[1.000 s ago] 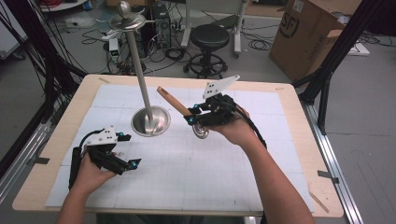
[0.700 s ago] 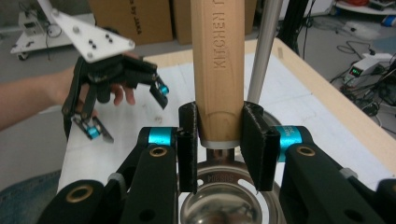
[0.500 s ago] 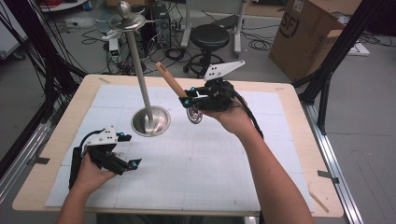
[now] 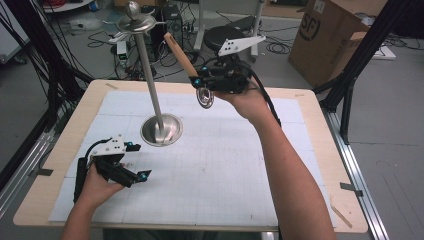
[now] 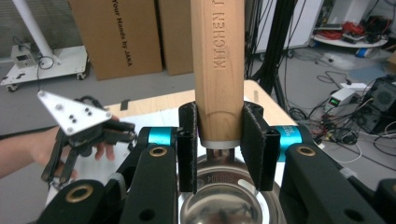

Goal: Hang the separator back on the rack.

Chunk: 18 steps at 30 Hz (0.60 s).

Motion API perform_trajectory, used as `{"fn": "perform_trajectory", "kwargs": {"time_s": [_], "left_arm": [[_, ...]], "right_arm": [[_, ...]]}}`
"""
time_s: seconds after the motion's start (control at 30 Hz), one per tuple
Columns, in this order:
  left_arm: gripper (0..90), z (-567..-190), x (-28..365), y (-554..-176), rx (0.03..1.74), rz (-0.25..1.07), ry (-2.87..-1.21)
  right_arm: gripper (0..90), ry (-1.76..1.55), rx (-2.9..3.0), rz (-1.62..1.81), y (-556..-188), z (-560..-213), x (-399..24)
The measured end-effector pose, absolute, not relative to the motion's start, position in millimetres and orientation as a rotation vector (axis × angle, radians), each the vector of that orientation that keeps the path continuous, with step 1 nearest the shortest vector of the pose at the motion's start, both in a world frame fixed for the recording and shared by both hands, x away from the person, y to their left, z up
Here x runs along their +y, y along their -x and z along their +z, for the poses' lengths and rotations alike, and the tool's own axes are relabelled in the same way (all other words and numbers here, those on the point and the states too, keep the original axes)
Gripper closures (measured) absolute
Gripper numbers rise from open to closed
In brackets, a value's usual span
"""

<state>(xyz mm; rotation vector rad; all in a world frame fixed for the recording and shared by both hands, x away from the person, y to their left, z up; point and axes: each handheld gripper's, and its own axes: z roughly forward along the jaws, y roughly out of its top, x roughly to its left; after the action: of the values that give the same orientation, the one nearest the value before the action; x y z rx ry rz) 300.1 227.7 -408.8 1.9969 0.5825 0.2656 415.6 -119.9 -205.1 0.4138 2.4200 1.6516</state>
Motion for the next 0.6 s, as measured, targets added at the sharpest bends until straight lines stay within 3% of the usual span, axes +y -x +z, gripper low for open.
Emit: {"fn": "perform_trajectory", "kwargs": {"time_s": [0.6], "left_arm": [[1.7,-410,226,-300,0.574,0.267,-2.018]], "right_arm": [[69.2,-0.503,2.371,1.645,-452,-190,-109]]}}
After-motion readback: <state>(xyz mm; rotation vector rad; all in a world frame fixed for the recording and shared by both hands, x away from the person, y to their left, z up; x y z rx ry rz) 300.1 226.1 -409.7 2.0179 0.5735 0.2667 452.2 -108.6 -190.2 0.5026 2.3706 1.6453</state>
